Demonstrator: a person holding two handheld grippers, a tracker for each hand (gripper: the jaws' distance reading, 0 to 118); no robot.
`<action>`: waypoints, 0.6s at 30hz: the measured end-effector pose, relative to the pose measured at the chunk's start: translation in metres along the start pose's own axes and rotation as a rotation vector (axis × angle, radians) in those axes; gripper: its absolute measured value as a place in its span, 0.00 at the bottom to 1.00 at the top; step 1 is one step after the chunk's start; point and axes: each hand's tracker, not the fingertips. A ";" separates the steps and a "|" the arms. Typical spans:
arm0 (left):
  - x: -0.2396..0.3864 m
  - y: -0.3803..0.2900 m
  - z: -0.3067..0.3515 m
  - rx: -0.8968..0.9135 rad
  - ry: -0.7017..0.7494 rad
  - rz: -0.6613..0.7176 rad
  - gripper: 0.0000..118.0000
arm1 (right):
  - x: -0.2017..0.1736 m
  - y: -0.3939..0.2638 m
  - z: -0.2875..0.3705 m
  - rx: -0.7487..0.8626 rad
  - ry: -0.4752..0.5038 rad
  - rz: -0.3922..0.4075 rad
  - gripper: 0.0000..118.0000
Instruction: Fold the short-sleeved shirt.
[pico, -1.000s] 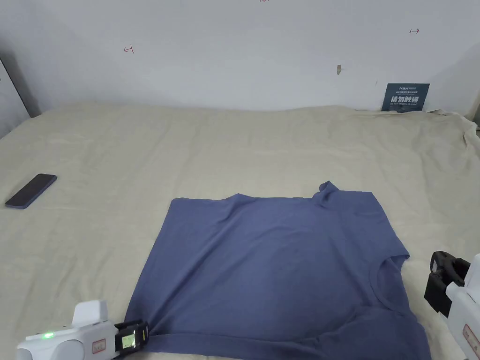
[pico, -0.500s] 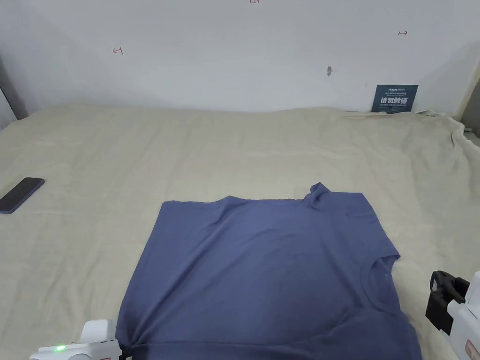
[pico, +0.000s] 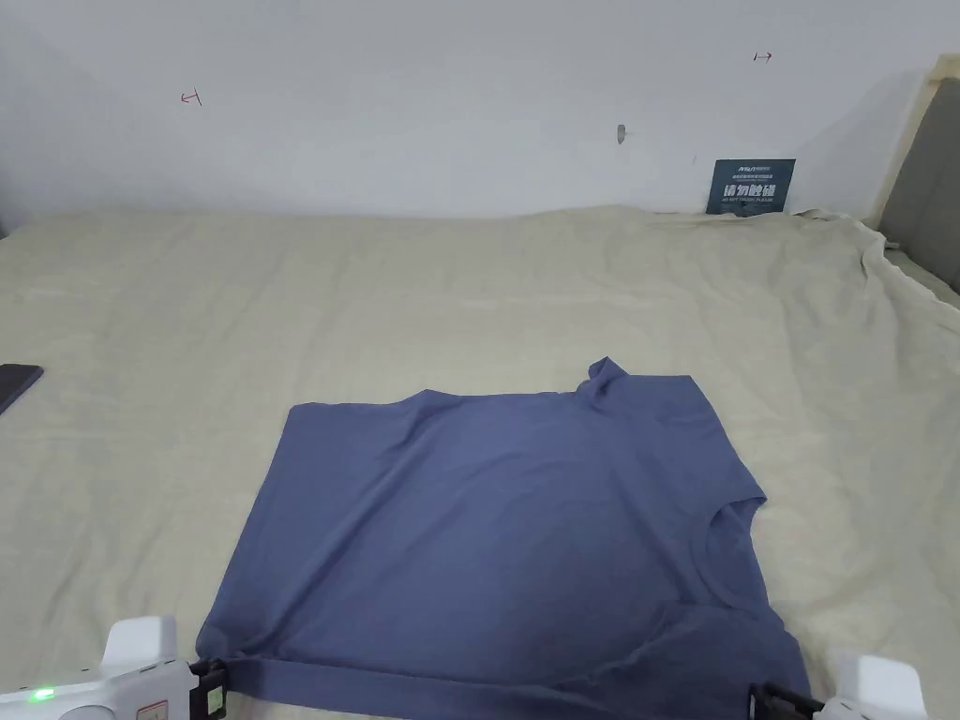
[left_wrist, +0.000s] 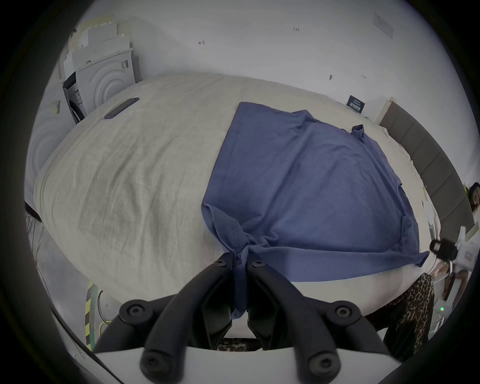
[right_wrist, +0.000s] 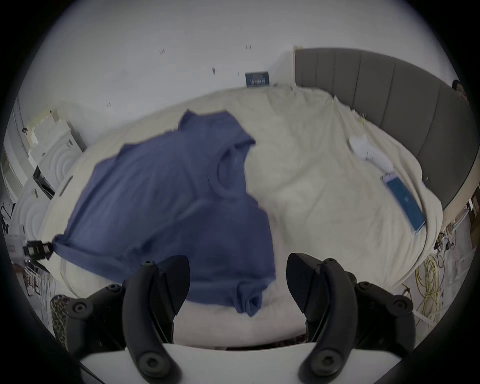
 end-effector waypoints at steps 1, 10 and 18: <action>0.001 0.001 0.001 0.000 -0.001 0.001 0.05 | 0.000 -0.003 -0.003 -0.010 0.006 0.000 0.67; -0.002 -0.002 -0.002 -0.002 -0.007 0.011 0.05 | -0.012 -0.022 -0.010 -0.064 0.052 -0.012 0.05; -0.007 0.014 0.002 0.026 -0.035 0.049 0.05 | -0.012 0.012 0.025 0.071 0.130 -0.039 0.05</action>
